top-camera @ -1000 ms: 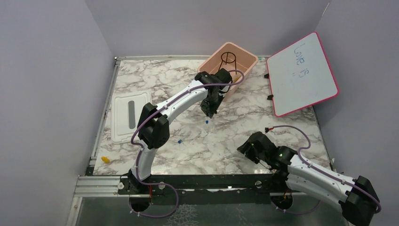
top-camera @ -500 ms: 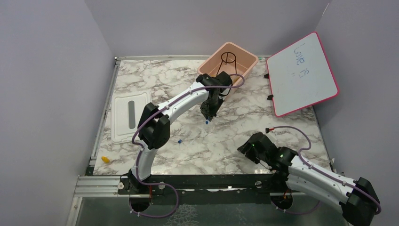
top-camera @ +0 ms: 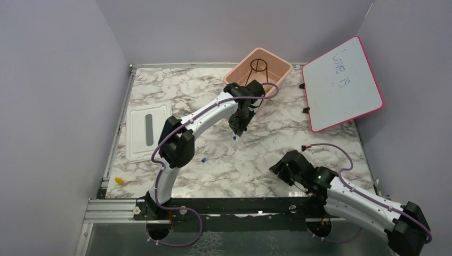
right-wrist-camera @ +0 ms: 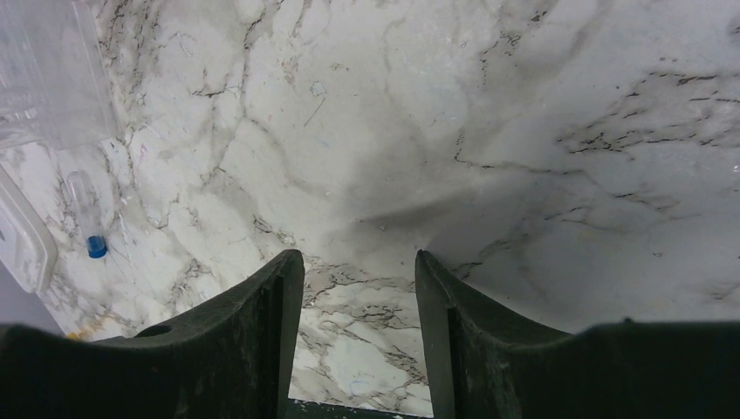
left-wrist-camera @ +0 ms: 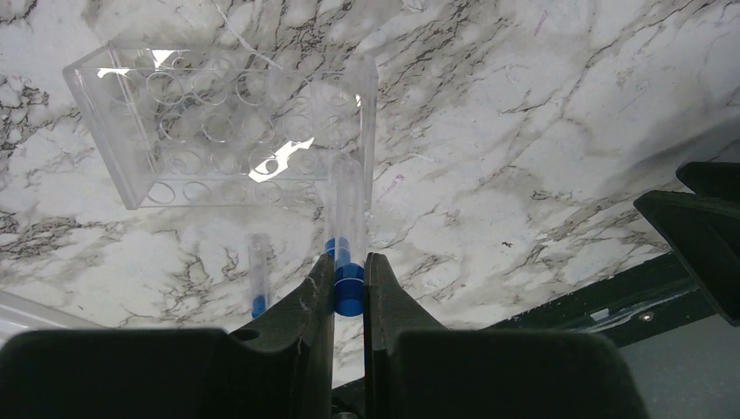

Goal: Organize the chemistry lab equipment

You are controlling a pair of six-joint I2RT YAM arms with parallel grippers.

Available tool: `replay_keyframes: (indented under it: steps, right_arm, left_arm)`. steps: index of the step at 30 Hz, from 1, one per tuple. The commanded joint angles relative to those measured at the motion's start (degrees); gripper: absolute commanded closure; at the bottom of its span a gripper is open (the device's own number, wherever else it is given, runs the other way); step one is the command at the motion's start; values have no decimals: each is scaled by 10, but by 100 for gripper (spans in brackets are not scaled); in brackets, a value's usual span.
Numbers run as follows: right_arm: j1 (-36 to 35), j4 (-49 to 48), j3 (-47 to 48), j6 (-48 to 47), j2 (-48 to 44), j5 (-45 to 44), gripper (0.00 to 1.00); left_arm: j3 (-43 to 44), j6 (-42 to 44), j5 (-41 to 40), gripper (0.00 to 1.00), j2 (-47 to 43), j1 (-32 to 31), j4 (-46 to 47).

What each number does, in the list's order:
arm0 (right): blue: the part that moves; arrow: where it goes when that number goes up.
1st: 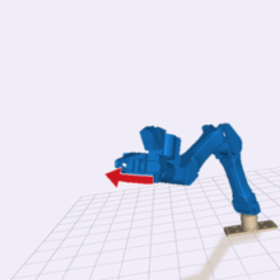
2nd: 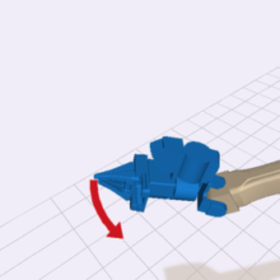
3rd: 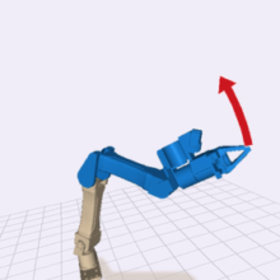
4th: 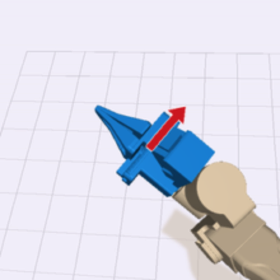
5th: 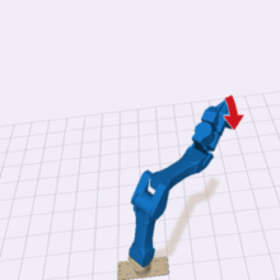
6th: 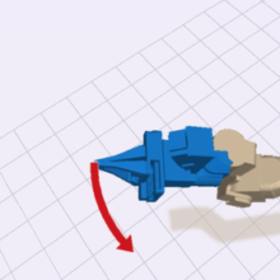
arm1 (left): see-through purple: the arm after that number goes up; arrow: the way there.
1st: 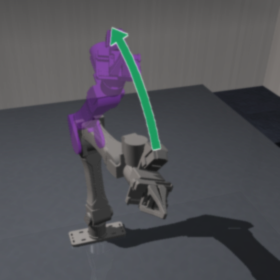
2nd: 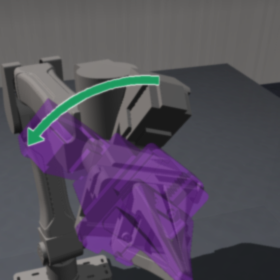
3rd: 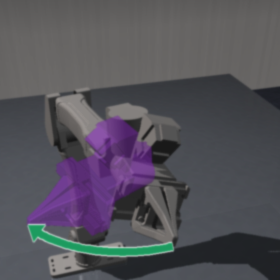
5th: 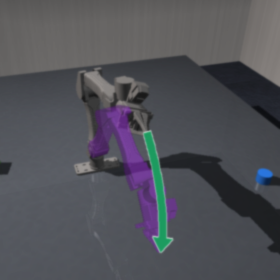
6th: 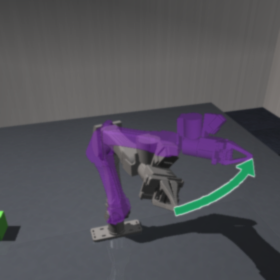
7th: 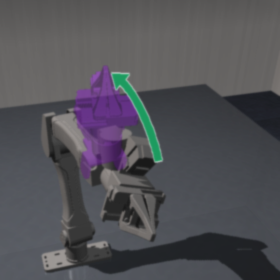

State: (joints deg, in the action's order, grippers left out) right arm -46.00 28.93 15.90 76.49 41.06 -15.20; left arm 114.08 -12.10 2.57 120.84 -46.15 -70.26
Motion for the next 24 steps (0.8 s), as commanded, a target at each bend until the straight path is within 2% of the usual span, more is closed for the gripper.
replay_keyframes:
  steps: [1,16,24]
  right_arm:
    - [3,39,-16,3,-1,-18,46]
    - [3,39,-14,6,1,-17,46]
    - [3,45,-15,9,-5,-15,47]
  left_arm:
    - [10,6,4,86,25,-5,-2]
    - [-19,9,-51,86,-5,-4,-16]
    - [5,10,-27,82,19,-5,-10]
